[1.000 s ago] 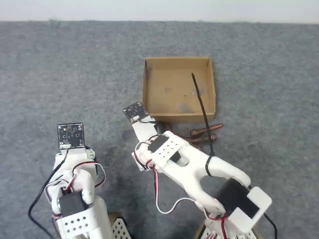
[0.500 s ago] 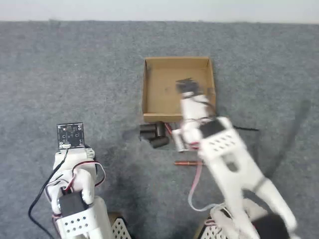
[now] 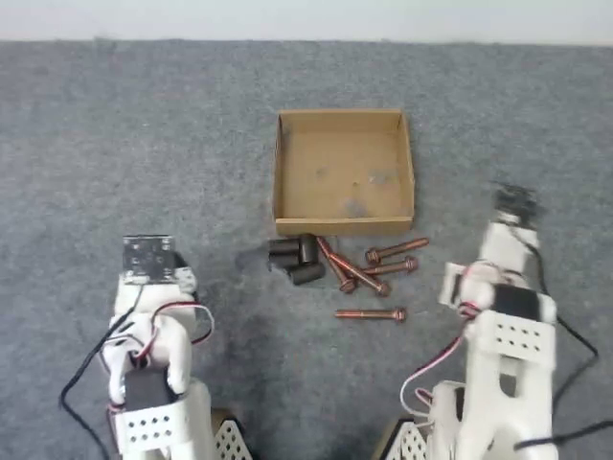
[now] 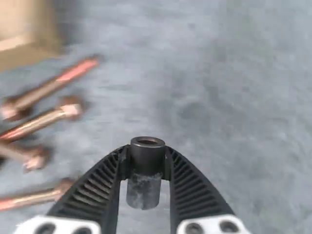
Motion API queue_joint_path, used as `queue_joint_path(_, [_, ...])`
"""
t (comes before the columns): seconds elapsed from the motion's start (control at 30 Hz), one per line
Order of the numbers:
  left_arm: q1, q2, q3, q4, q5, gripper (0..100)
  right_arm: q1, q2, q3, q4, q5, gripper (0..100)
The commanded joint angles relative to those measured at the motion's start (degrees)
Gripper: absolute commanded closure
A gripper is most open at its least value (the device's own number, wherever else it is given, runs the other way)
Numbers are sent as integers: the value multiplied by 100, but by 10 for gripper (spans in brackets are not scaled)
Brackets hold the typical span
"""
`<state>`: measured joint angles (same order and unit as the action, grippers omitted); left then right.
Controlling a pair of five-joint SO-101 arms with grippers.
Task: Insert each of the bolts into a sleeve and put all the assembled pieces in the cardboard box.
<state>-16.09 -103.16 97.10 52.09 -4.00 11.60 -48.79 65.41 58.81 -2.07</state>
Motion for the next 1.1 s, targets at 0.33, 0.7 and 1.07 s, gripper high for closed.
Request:
queue_joint_path(0.33, [1952,-18,-1481,536,-791,930,1455,-242,686,-444,923,993])
queue_joint_path(0.7, [2681,3385,-3934,1152,-800,952,1464,-251,703,-470,923,993])
queue_joint_path(1.07, [4985,6321,-4936,1143,-826,952,1851,-251,853,-901,941,993])
